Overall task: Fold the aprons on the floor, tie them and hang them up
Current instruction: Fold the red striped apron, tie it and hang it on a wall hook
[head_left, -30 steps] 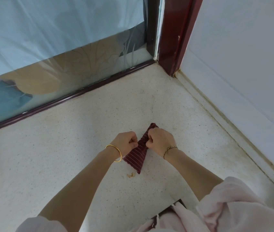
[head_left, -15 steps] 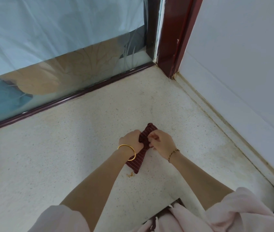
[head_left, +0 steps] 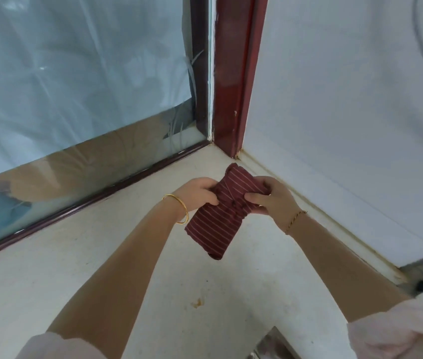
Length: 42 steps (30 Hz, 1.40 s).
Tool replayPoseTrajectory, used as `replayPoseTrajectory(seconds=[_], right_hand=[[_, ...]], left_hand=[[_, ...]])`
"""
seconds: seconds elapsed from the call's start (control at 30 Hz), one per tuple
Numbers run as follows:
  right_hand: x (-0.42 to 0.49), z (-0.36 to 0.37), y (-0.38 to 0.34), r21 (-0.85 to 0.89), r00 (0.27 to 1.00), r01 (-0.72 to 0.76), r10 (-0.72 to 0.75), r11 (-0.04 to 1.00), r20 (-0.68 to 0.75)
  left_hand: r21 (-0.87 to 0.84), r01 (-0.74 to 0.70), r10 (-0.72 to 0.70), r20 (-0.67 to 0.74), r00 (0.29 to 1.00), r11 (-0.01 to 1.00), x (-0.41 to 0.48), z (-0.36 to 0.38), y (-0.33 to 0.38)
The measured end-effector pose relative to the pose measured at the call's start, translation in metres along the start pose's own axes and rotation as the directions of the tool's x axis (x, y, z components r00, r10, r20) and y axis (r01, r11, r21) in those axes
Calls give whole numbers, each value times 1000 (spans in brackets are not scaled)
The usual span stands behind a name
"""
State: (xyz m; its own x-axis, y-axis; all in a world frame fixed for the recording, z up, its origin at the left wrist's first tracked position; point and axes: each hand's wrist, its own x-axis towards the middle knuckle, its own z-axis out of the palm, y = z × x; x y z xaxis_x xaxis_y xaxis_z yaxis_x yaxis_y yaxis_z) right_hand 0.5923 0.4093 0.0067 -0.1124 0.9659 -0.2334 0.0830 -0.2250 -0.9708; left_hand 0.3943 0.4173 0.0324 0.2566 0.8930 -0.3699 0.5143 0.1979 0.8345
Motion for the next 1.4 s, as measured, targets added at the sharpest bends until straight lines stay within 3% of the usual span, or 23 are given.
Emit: replayPoseTrajectory(seconds=[0.17,0.3,0.43,0.73,0.9,1.07,1.27,1.4], right_hand=[[-15,-8,-64,-187,962,229,-251,955,-105],[-28,-15,-118,-304,871,417,-472,856,-134],[-44,-37,-168,-367,781,524,-606,769,-154],[-67,-88,-248,-317,640,658,-729,684,-243],[-64,-105,-293,-332,518,727,-797,601,-310],[-46,-117,-331,-365,488,731,-816,576,-310],[-10,-128,-384,-461,392,702,-835,543,-386],[16,-134,-417,-584,311,618,-846,526,-433]], left_hand=[[-100,-193,172,-184,968,976,-17,-15,73],[-75,-364,323,-325,889,928,-24,-27,124],[-84,-493,419,-416,807,866,-29,-34,180],[-287,-572,474,-345,810,769,-39,-40,296],[-347,-621,522,-342,781,703,-36,-49,350],[-255,-696,573,-417,706,672,-25,-67,396],[-56,-749,624,-514,589,661,0,-96,442],[201,-751,706,-550,445,630,33,-109,476]])
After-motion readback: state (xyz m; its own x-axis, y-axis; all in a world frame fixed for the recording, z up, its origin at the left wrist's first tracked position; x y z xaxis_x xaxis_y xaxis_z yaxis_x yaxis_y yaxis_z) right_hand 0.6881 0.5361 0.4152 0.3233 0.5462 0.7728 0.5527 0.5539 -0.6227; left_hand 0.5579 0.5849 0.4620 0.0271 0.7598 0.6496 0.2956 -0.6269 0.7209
